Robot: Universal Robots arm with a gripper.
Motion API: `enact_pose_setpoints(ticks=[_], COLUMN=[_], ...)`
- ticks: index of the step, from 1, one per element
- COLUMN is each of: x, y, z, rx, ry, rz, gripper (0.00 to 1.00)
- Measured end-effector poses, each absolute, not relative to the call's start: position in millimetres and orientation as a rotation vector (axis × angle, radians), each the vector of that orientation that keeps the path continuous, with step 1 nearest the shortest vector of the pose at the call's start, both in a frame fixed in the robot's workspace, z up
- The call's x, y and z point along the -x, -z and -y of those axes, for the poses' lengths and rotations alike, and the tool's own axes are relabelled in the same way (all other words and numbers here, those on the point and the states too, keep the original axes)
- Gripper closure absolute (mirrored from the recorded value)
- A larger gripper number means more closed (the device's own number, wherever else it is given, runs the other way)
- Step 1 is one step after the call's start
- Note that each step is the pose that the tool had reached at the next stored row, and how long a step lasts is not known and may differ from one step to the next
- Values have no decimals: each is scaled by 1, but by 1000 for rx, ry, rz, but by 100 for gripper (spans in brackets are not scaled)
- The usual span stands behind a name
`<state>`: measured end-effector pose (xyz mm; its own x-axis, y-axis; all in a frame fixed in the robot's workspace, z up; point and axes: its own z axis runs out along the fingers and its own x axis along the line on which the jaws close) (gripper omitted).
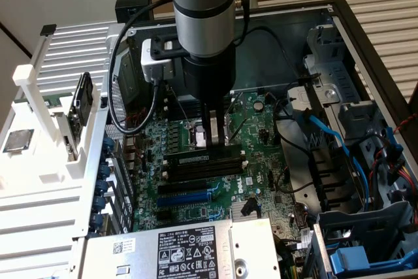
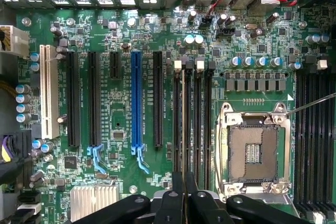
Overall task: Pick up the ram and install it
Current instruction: 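Insert the ram into the slot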
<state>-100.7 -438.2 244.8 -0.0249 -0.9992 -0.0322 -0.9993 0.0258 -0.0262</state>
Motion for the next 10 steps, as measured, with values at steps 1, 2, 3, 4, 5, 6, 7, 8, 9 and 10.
enact_pose_setpoints(ticks=[1, 2, 3, 4, 5, 6, 7, 8, 9, 10], x=[101, 101, 101, 101, 101, 101, 101, 101, 101, 101], y=[-245, -245, -245, -245, -244, -244, -244, -244, -243, -243], z=[439, 439, 439, 440, 440, 440, 440, 440, 440, 440], rx=[2164, 2164, 2164, 2164, 2164, 2164, 2164, 2164, 2164, 2164], ry=[-6, -6, -6, -6, -6, -6, -6, -6, -6, -6], rz=[-2220, -2220, -2220, -2220, -2220, -2220, -2220, -2220, -2220, -2220], gripper=[88, 88, 88, 88, 88, 88, 88, 88, 88, 88])
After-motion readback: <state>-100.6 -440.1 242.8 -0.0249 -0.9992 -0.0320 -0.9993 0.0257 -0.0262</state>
